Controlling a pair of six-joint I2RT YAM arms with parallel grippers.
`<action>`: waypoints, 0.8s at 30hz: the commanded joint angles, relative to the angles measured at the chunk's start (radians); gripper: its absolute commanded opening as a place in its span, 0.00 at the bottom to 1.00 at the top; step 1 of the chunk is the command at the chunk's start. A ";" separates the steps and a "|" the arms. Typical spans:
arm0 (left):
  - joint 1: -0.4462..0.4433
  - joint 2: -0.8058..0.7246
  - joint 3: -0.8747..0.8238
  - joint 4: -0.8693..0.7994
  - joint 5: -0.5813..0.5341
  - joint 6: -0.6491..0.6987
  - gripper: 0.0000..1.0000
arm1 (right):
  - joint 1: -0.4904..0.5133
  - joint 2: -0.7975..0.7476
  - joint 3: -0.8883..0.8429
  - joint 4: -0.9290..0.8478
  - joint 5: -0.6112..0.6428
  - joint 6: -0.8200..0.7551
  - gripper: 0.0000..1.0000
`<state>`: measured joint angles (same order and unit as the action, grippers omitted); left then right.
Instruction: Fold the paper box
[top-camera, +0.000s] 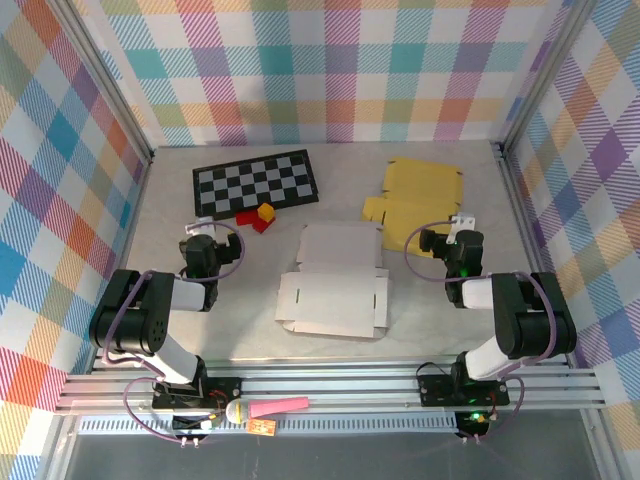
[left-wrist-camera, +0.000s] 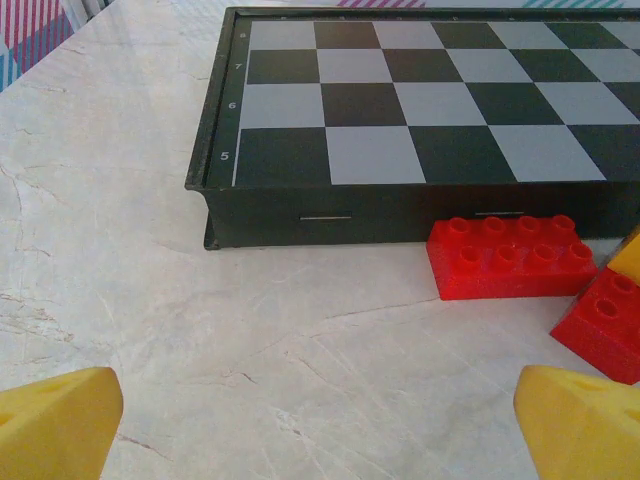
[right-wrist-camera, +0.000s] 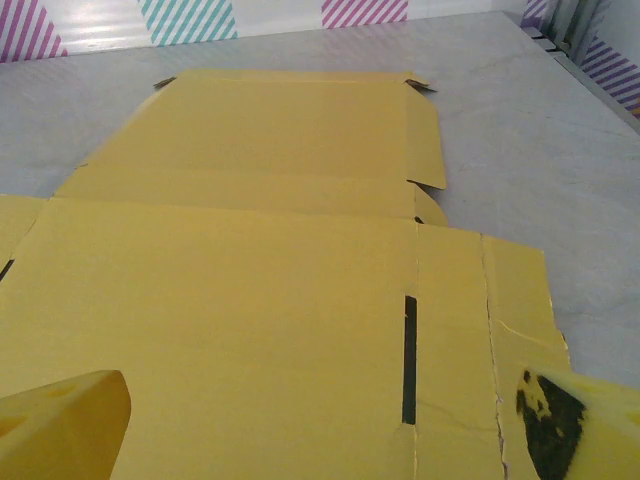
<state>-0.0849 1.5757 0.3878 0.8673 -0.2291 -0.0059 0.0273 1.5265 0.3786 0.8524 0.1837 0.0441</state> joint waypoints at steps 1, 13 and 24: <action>-0.006 0.001 0.012 0.018 -0.010 0.011 1.00 | 0.009 0.004 0.008 0.019 0.010 0.014 0.99; -0.006 0.001 0.012 0.018 -0.010 0.011 1.00 | 0.008 0.004 0.008 0.019 0.010 0.014 0.99; -0.007 -0.018 0.001 0.023 0.002 0.014 1.00 | 0.008 -0.032 0.006 -0.006 -0.021 -0.001 0.99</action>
<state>-0.0849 1.5753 0.3878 0.8673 -0.2287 -0.0059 0.0273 1.5249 0.3786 0.8513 0.1818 0.0437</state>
